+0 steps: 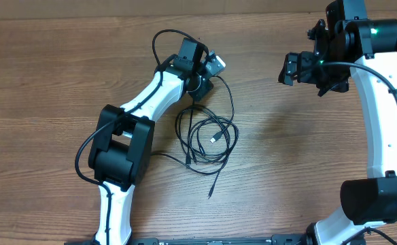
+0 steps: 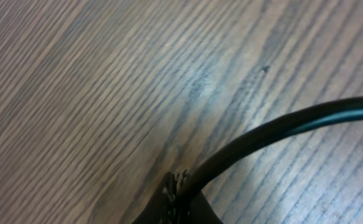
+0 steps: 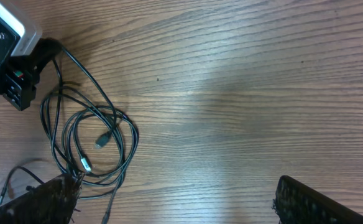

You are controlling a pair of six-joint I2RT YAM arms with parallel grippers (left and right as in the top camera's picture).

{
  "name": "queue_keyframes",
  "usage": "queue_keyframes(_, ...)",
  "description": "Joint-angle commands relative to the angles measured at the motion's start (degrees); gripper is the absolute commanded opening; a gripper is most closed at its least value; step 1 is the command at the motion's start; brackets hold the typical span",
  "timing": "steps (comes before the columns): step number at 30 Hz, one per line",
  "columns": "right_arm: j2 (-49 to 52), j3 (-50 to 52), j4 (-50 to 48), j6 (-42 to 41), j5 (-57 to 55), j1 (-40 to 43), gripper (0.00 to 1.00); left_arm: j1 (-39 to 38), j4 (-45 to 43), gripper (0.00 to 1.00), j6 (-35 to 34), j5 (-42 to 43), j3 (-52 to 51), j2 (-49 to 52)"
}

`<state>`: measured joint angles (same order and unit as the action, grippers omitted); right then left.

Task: Untangle cables
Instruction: 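Lower the left gripper and grasp a black cable strand, then lift the grasped cable upward and pull it left with the left gripper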

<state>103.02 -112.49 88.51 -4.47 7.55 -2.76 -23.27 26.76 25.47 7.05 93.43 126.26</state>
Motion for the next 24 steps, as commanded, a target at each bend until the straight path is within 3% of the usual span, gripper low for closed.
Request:
queue_keyframes(1, -1.99, -1.16, -0.7, -0.24, 0.72, -0.13, 1.0, 0.09, 0.85, 0.04, -7.76, -4.68, 3.34, -1.31)
queue_keyframes(14, -1.97, -1.11, -3.45, -0.22, 1.51, -0.11, 1.0, 0.42, 15.76, 0.04, -12.22, -11.96, 23.89, -15.61)
queue_keyframes(24, -1.97, 3.48, -2.54, 0.02, 5.05, -0.13, 1.0, 0.35, 17.57, 0.04, -17.4, -11.96, 27.41, -30.27)
